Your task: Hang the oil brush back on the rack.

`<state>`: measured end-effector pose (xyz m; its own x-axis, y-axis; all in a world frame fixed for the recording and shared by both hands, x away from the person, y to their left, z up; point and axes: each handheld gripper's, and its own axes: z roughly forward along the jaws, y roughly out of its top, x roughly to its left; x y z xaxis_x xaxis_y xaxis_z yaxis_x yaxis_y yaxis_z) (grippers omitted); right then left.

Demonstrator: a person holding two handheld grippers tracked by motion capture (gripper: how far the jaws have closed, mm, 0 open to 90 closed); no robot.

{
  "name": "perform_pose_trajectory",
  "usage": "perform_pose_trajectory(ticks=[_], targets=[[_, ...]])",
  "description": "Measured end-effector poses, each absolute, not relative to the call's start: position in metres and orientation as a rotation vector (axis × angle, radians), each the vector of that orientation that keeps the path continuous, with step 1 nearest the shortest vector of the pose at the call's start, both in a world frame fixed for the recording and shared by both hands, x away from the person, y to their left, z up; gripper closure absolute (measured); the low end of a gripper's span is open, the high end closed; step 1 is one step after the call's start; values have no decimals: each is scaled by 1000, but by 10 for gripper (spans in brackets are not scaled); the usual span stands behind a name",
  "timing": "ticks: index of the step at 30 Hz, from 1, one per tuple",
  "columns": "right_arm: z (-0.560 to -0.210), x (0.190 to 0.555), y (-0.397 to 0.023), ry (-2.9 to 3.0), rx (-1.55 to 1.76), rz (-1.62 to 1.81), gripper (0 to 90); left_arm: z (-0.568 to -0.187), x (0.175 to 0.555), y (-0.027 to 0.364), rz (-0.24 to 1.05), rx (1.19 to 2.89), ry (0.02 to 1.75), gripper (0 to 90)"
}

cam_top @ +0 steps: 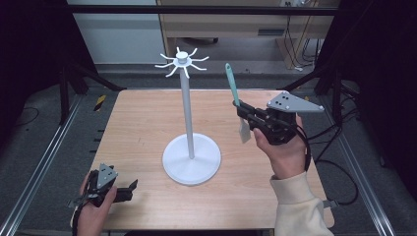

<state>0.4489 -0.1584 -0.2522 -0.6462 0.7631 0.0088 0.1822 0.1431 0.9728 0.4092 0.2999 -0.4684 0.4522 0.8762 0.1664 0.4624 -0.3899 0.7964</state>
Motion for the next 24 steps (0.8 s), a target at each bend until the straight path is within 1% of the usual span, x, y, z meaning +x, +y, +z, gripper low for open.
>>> perform_pose_trajectory(ticks=[24], targets=[[-243,439,-147,1950,840,1586,826,-469,409,299,766,2030,1107,31]])
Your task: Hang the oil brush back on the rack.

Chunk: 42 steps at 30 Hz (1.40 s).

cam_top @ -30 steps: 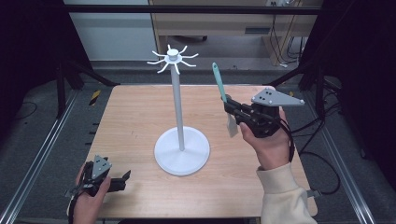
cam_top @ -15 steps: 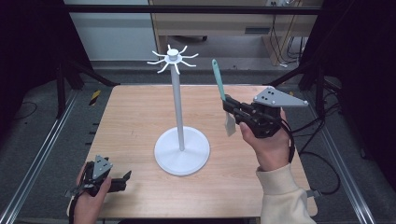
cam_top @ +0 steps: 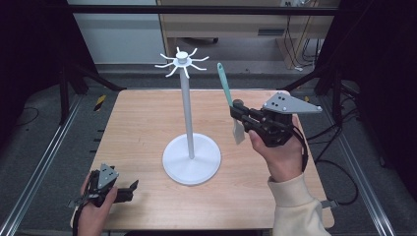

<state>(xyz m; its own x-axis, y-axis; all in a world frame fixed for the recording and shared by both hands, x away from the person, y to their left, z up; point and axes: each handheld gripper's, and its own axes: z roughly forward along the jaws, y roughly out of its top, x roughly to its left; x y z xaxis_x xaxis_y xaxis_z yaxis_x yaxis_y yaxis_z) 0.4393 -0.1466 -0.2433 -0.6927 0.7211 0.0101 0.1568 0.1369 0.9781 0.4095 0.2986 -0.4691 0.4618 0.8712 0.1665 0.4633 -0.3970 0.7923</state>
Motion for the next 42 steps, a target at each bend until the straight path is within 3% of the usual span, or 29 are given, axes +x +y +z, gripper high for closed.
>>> perform_pose_trajectory(ticks=[42], targets=[[-245,457,-110,2053,802,1589,826,-470,410,297,749,2038,1100,32]])
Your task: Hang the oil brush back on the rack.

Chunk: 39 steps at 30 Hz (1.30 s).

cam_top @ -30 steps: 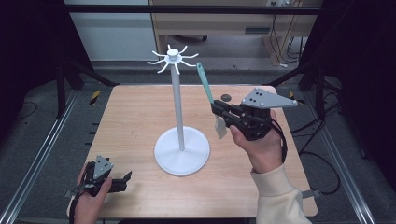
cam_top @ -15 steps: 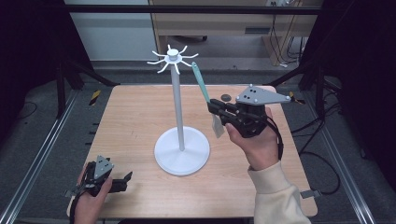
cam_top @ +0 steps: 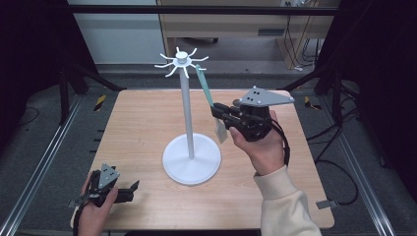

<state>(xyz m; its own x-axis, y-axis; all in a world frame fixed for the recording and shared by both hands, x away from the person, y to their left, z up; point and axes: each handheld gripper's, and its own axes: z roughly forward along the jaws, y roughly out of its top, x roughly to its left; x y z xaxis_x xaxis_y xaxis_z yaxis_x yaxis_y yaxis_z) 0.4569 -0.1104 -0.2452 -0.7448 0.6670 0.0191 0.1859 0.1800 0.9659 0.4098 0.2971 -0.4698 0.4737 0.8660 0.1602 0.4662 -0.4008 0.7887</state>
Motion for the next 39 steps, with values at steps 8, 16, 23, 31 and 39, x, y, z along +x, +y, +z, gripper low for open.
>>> perform_pose_trajectory(ticks=[8,16,23,31,39], targets=[[-250,458,-108,2039,803,1608,825,-470,410,297,748,2038,1100,32],[-252,457,-106,2033,799,1615,825,-470,410,297,749,2039,1099,32],[-252,459,-105,2029,800,1618,824,-470,410,297,749,2039,1097,32],[-256,463,-102,2023,801,1630,824,-470,410,296,746,2039,1094,32],[-259,468,-96,2016,800,1632,826,-470,410,296,735,2042,1090,32]])
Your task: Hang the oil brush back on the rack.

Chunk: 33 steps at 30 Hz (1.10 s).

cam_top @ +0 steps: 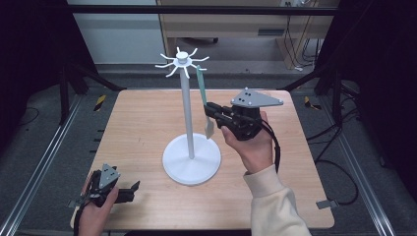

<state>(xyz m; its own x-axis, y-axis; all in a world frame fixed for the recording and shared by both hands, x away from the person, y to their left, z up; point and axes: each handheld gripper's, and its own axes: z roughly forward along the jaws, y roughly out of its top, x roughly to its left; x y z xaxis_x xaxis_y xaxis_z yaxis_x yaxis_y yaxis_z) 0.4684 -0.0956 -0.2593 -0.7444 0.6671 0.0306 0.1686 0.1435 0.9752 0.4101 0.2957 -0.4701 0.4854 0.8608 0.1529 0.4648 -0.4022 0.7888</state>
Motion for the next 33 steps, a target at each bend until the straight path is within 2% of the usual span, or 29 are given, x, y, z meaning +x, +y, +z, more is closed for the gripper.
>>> perform_pose_trajectory(ticks=[3,11,20,22,27,30,31,32,33], targets=[[-262,473,-93,2014,802,1640,866,-471,410,295,731,2047,1084,32],[-263,475,-88,2011,797,1619,832,-470,410,296,729,2037,1092,32],[-266,465,-111,1982,877,1407,773,-471,411,295,728,2041,1093,32],[-268,464,-116,1977,901,1368,723,-471,411,295,728,2044,1092,32],[-276,464,-120,1974,946,1252,510,-471,411,295,728,2042,1091,32],[-278,464,-123,1951,955,1239,424,-471,411,294,728,2044,1088,32],[-278,464,-123,1951,955,1239,424,-471,411,294,728,2043,1086,32],[-279,462,-127,1921,967,1236,352,-471,411,294,728,2043,1086,32],[-279,462,-127,1921,967,1236,352,-471,411,294,728,2043,1087,32]])
